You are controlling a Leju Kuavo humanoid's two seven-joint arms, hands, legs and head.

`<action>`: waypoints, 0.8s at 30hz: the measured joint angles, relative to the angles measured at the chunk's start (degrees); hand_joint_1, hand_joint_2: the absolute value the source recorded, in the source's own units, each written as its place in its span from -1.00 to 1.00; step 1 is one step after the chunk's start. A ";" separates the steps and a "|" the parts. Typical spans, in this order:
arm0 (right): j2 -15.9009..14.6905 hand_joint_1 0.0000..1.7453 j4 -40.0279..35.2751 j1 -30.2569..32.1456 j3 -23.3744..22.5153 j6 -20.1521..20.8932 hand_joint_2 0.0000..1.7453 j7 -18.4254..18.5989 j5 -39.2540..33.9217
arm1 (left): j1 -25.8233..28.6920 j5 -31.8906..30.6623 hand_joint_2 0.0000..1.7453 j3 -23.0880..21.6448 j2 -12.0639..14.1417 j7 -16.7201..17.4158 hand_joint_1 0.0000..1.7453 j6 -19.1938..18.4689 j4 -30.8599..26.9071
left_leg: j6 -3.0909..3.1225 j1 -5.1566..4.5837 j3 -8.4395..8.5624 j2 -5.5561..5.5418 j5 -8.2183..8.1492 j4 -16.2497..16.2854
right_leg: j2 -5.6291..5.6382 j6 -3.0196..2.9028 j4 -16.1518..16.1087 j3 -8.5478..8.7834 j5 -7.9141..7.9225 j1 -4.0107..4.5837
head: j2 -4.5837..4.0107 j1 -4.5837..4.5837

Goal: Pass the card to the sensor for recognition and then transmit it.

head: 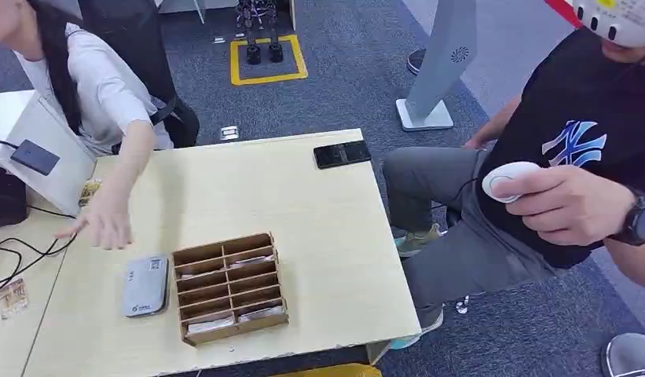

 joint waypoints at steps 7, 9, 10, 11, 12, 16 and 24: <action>0.24 -1.00 -0.09 -0.68 0.00 0.00 1.00 0.17 1.01 | -13.32 -29.32 1.00 -15.39 -9.82 8.05 1.00 16.40 15.53 | 0.18 -0.15 -0.03 -0.35 0.15 0.01 | -0.38 0.12 -0.03 0.09 0.06 -0.13 | 0.00 0.00; 0.24 -1.00 -0.09 -0.74 0.00 0.09 1.00 0.18 1.55 | -16.83 -35.71 1.00 -19.28 -12.95 11.72 1.00 19.33 20.59 | 0.18 -0.15 -0.05 -0.35 0.19 0.02 | -0.37 0.17 -0.03 0.11 0.14 -0.13 | 0.00 0.07; 0.24 -1.00 -0.09 -0.78 0.00 0.11 1.00 0.24 1.57 | -18.55 -37.86 1.00 -20.69 -14.46 13.17 1.00 20.30 22.80 | 0.21 -0.16 -0.05 -0.33 0.22 0.04 | -0.33 0.17 -0.04 0.07 0.18 -0.14 | 0.00 -0.02; 0.24 -1.00 -0.09 -0.78 0.00 0.20 1.00 0.35 1.84 | -20.32 -39.91 1.00 -21.86 -15.70 14.56 1.00 21.16 25.06 | 0.26 -0.19 -0.07 -0.34 0.26 0.04 | -0.33 0.22 -0.04 0.07 0.21 -0.17 | 0.00 0.02; 0.24 -1.00 -0.09 -0.80 0.00 0.26 1.00 0.35 2.34 | -21.98 -42.03 1.00 -22.91 -17.49 15.94 1.00 22.01 27.04 | 0.28 -0.20 -0.08 -0.34 0.27 0.04 | -0.34 0.23 -0.04 0.08 0.22 -0.17 | 0.00 0.04; 0.24 -1.00 -0.09 -0.89 0.00 0.26 1.00 0.35 2.51 | -25.72 -47.24 1.00 -24.65 -21.63 17.98 1.00 22.95 32.84 | 0.28 -0.25 -0.09 -0.31 0.27 0.07 | -0.28 0.25 -0.05 0.04 0.22 -0.21 | 0.00 0.02; 0.24 -1.00 -0.09 -0.85 0.00 0.42 1.00 0.35 2.84 | -28.13 -49.02 1.00 -25.00 -25.81 17.61 1.00 23.19 38.29 | 0.28 -0.24 -0.09 -0.02 0.25 0.06 | 0.00 0.26 -0.04 -0.07 0.25 -0.21 | 0.00 0.00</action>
